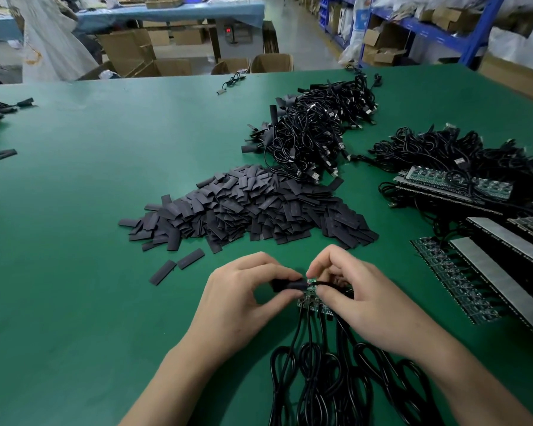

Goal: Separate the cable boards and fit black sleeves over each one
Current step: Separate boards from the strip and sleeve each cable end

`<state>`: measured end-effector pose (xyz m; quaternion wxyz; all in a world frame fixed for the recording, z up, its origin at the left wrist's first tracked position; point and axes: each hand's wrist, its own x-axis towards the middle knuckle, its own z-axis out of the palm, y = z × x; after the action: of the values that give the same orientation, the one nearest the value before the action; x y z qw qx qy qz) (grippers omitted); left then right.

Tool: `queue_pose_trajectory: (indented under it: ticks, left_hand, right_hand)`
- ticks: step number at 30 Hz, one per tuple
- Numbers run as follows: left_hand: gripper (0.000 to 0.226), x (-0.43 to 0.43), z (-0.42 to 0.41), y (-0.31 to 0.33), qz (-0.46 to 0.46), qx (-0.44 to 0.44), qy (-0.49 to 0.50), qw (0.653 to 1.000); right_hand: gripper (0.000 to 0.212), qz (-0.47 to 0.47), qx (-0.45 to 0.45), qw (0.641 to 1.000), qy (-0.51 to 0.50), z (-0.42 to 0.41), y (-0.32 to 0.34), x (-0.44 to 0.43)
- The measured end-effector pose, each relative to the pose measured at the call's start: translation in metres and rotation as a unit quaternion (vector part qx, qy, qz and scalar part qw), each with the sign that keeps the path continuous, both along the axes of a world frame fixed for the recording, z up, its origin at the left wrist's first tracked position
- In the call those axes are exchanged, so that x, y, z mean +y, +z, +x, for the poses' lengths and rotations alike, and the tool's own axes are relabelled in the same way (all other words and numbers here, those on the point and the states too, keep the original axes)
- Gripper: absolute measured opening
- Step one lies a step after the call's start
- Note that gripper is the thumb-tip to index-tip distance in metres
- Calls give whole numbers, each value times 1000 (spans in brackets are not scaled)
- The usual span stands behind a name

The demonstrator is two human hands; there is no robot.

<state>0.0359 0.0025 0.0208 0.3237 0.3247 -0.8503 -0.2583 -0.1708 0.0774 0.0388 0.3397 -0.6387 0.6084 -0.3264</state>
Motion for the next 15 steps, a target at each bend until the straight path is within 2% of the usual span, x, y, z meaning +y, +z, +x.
queue_pose_trajectory:
  ticks: [4, 8, 11, 15]
  left_hand:
    - [17, 2, -1, 0, -18, 3, 7, 1000]
    - [17, 1, -1, 0, -35, 22, 18, 999]
    - [19, 1, -2, -1, -54, 28, 20, 998]
    - [20, 1, -2, -1, -66, 32, 14, 997]
  right_hand:
    - [25, -15, 21, 1000, -7, 0, 1, 0]
    - [10, -19, 8, 999, -35, -4, 3, 0]
    - [17, -18, 22, 999, -46, -2, 3, -1]
    - [15, -18, 14, 998, -62, -2, 1, -1]
